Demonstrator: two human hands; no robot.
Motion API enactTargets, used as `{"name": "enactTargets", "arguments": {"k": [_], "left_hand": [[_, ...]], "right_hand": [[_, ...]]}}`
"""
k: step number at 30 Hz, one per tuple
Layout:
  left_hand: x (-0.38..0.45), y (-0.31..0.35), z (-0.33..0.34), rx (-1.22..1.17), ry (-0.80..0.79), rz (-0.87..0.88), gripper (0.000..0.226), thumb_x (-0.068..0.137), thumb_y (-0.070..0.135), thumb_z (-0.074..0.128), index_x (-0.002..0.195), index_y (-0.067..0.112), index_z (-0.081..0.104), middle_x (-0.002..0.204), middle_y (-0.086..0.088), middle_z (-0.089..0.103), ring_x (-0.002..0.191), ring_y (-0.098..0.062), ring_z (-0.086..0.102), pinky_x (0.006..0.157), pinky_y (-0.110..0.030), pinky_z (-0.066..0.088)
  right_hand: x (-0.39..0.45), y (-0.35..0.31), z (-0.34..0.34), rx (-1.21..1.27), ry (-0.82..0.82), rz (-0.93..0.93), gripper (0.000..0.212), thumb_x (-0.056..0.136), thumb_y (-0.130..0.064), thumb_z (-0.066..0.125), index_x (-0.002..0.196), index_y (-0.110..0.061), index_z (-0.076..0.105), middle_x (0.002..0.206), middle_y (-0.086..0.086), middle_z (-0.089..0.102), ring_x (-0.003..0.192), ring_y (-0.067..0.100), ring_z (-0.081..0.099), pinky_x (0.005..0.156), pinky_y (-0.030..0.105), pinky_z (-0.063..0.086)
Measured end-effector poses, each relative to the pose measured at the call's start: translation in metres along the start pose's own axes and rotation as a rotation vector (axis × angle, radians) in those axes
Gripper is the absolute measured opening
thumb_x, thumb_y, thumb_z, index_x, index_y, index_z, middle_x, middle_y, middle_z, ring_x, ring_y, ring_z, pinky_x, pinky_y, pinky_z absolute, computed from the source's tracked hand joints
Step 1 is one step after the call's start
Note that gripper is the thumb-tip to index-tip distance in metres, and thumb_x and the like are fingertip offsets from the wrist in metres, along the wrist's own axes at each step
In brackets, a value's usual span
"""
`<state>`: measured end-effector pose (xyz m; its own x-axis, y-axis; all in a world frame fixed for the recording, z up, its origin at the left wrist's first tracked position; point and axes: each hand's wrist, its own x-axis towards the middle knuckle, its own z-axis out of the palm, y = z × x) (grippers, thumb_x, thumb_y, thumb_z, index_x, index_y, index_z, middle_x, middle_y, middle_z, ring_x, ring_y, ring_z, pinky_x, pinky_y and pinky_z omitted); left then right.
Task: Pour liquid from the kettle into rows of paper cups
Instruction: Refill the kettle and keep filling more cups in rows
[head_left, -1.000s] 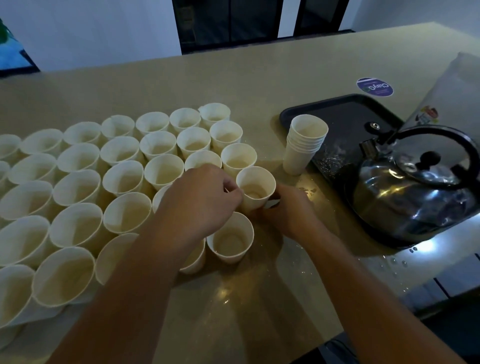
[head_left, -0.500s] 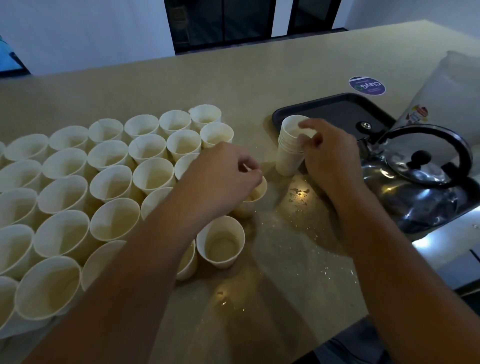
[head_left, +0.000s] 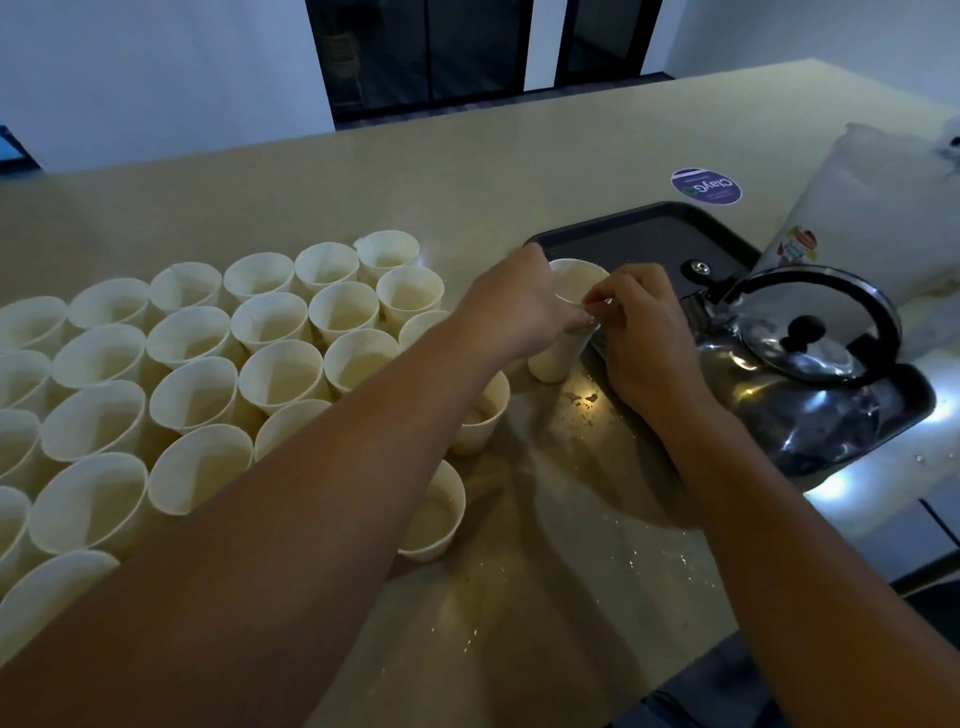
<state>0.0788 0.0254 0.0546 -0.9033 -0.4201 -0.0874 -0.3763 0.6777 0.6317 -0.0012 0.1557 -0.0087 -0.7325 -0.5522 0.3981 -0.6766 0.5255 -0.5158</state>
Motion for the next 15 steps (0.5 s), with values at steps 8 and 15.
{"name": "enactTargets", "arguments": {"k": [8,15], "left_hand": [[0.012,-0.007,0.017,-0.236,-0.067,-0.035,0.072,0.089,0.047,0.069,0.147,0.019,0.038,0.129,-0.004,0.058,0.088,-0.018,0.068,0.058,-0.02,0.051],[0.011,-0.01,0.015,-0.361,-0.089,0.005,0.071,0.085,0.044,0.076,0.143,0.023,0.041,0.119,0.004,0.055,0.083,-0.012,0.061,0.042,-0.007,0.041]], "right_hand": [[-0.004,-0.001,-0.009,0.134,0.077,0.021,0.014,0.102,-0.007,0.052,0.107,-0.006,0.065,0.11,-0.004,0.049,0.095,0.001,0.044,0.078,0.006,0.04],[-0.01,0.0,-0.011,0.237,0.121,0.029,0.012,0.101,-0.004,0.051,0.101,-0.011,0.061,0.106,-0.002,0.051,0.089,-0.008,0.048,0.077,0.007,0.042]]}}
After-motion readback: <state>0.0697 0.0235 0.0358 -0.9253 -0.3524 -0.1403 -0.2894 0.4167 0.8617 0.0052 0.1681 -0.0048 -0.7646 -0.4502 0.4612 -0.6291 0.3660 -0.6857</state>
